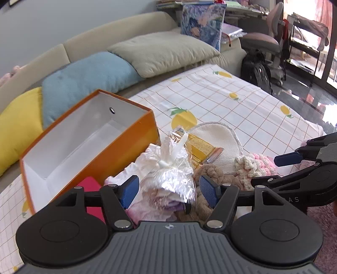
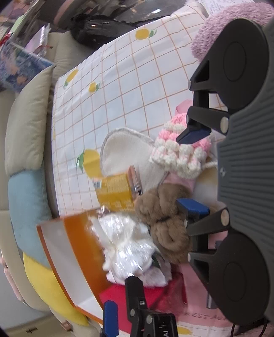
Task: Organize soft objects
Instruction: 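Grasp the white wrapped bundle with left tool while right tool grasps pink crochet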
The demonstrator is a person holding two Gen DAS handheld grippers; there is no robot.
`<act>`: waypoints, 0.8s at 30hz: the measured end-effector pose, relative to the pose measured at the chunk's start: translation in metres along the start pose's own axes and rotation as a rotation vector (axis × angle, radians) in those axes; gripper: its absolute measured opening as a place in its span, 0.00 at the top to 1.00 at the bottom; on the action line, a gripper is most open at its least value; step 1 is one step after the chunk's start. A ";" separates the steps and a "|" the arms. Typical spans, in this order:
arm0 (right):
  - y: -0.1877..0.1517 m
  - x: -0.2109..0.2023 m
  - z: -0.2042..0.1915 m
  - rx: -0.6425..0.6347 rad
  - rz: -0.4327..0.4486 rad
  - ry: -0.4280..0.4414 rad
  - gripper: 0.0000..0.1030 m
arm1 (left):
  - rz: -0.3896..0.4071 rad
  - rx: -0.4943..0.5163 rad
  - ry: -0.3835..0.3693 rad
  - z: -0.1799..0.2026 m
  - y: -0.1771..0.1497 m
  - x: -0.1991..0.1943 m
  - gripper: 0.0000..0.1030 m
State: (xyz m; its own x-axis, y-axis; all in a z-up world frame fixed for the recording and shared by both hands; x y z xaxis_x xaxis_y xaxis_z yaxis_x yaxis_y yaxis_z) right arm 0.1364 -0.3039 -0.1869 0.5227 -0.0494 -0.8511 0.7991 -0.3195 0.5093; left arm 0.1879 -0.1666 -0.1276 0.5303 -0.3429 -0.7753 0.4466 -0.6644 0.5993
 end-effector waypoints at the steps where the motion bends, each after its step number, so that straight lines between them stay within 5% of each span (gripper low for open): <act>1: 0.002 0.005 0.004 0.012 -0.005 -0.002 0.40 | -0.017 -0.002 -0.010 -0.001 0.002 0.007 0.24; 4: 0.003 0.021 0.009 -0.010 -0.027 -0.025 0.32 | -0.076 0.001 -0.031 -0.003 0.002 0.028 0.23; 16: -0.006 0.063 0.024 0.014 -0.102 -0.058 0.29 | -0.245 0.091 0.014 -0.004 -0.012 0.076 0.17; 24: -0.007 0.063 0.026 0.026 -0.108 -0.065 0.50 | -0.226 0.079 0.003 -0.002 -0.010 0.070 0.40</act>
State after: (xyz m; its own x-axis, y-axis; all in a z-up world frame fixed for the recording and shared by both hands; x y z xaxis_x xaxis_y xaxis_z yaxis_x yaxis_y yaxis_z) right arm 0.1561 -0.3292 -0.2472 0.4130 -0.0739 -0.9077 0.8413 -0.3508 0.4113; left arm 0.2224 -0.1824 -0.1872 0.4253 -0.1781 -0.8874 0.4965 -0.7738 0.3933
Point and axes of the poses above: each gripper's, at about its wrist camera, not at the fingertips, and x roughly the way its jaws point, z to its right, y to its top, the point moved 10 cm from there along x, roughly the way its jaws point, and after that the axes turned 7 degrees about x, right-handed, at the moved point
